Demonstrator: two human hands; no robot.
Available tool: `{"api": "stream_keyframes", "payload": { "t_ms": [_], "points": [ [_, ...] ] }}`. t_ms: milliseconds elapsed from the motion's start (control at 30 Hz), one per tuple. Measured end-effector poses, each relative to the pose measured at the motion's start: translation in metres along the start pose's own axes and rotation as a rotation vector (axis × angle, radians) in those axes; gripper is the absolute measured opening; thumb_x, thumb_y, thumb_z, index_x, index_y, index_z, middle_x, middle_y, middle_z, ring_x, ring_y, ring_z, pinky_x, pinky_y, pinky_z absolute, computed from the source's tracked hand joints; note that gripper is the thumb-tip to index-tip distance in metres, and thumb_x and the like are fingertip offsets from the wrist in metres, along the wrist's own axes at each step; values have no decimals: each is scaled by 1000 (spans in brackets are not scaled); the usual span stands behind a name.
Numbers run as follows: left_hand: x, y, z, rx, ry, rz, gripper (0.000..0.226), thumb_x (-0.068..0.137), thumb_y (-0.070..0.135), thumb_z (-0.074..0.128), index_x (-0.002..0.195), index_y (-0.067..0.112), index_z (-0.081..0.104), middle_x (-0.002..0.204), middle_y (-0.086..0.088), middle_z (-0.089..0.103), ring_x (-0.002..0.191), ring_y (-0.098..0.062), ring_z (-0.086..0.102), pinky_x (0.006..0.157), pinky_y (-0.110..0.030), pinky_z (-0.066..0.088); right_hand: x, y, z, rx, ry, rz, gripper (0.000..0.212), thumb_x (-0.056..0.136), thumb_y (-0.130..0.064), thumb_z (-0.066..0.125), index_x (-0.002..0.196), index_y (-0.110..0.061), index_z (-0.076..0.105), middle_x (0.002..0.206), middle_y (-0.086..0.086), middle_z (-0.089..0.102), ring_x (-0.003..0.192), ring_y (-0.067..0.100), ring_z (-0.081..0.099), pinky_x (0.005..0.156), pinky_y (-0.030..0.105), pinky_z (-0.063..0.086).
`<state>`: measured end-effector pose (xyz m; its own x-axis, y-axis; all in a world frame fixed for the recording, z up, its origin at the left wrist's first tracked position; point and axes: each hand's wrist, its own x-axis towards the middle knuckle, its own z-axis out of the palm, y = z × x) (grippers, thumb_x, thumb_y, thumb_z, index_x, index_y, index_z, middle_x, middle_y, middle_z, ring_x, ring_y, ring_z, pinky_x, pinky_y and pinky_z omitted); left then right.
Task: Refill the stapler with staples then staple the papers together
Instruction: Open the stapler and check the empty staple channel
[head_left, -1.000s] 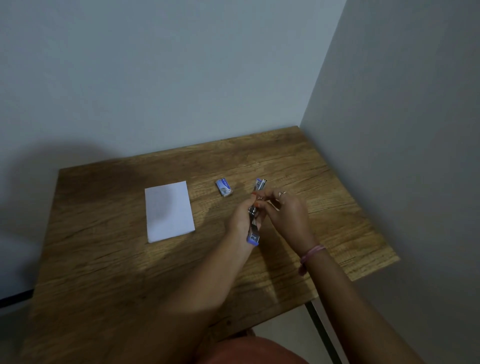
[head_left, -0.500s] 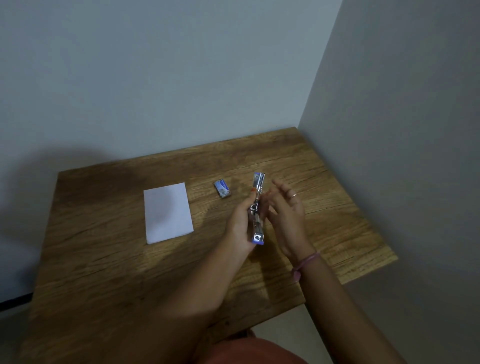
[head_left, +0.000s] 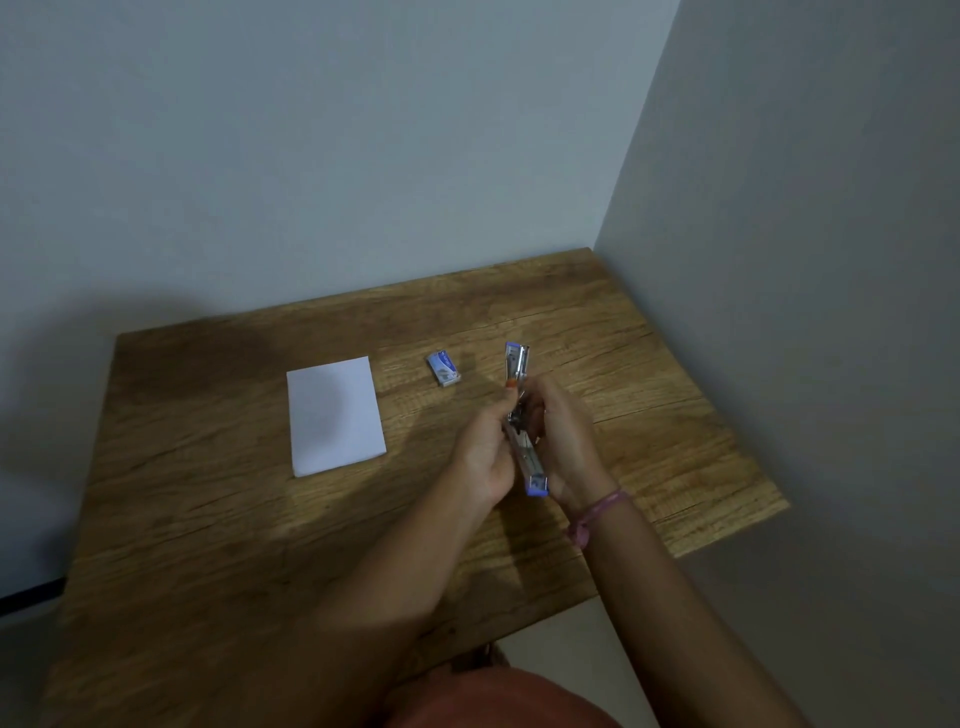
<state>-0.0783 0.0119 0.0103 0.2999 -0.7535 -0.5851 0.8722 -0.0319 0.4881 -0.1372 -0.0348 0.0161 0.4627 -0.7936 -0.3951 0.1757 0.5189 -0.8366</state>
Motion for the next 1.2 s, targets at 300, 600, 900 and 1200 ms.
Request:
{"api": "stream_keyframes", "payload": {
  "t_ms": [300,600,900,1200],
  "points": [
    [0,2,-6,-28,-87,8,25,95,26,53,97,7,68,77,-5,73,67,-14,72,56,-23,56,3,-6,-1,-8,-142,63,21,86,-15,59,102,-4,67,69,1,65,62,12,64,58,24,52],
    [8,4,-11,-52,45,-7,24,95,29,52,93,10,67,68,-3,73,60,-15,72,50,-24,55,4,5,4,-208,-154,155,22,88,-32,55,83,-13,67,67,0,64,67,14,62,65,31,49],
    [15,-6,-15,-63,109,-36,22,95,29,53,94,13,67,64,-2,73,60,-17,71,46,-25,53,3,10,10,-159,-68,206,19,84,-20,48,73,-15,63,59,-2,58,53,10,57,53,26,46],
    [21,5,-7,-185,-27,-17,28,95,26,54,80,8,69,66,-2,71,55,-11,70,48,-20,55,0,9,0,-24,-243,87,42,86,4,37,122,-5,57,102,7,59,98,16,57,91,30,47]
  ]
}}
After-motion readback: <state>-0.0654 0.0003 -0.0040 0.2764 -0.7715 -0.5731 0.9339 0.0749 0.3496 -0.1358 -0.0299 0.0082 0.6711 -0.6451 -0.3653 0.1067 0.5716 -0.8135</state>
